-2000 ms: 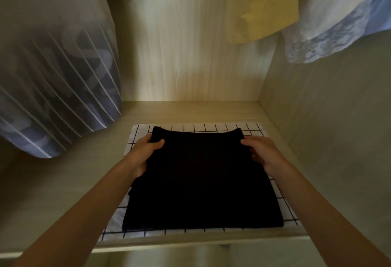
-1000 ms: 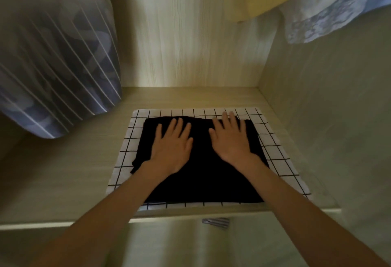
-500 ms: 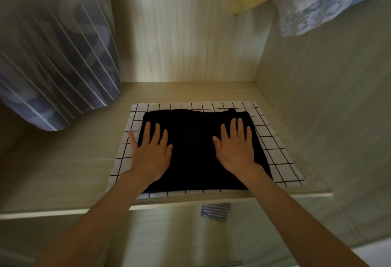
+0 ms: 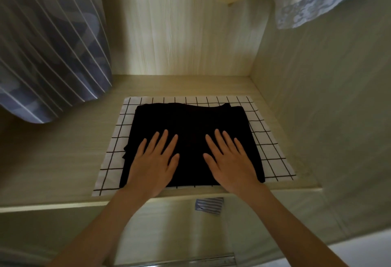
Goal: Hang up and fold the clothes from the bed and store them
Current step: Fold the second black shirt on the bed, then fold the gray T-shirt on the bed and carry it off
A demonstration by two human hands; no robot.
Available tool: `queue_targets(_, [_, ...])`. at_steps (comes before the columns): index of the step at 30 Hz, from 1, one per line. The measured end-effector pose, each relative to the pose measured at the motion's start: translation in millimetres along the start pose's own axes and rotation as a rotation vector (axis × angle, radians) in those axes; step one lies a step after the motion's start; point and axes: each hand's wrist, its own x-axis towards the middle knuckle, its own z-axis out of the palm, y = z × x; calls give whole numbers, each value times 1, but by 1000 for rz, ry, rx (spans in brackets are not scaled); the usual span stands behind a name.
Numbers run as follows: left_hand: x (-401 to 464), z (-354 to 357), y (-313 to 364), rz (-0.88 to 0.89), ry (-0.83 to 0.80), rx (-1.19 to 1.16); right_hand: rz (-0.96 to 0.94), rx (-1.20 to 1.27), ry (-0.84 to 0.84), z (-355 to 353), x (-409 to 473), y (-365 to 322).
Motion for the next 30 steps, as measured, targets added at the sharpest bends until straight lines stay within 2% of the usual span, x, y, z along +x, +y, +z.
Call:
queue_targets(4, [-9,-3,-8,-61,-54,-37,72,43,-73,-3,-11,20])
queue_targets(10, [-2,-24,-9,-117,-325,-38,5,25,-225,-24,-6,29])
queue_targets(15, [-19,-61,-11,-173,-408,-265,-96,0,-354,-63,-5,19])
queue_targets(18, [-45,-90,-16,-230,-279,-547,-252,190,-380,-94,-11,-1])
queue_targets(21, [-74,-121,-21,-330,-102,-939,-368,528,-334,-120,-19,-30])
queue_targets(23, [-95,-141,-31,-398,36,-1119,-426,730,-342,-133,-22,-53])
queue_targets(26, [-137,-170,-49,-504,209,-1310,-532,969,-370,-146,-27,-94])
queue_targets(30, [-221,-199,-72,-619,324,-1433,-657,1191,-517,-151,-47,-165])
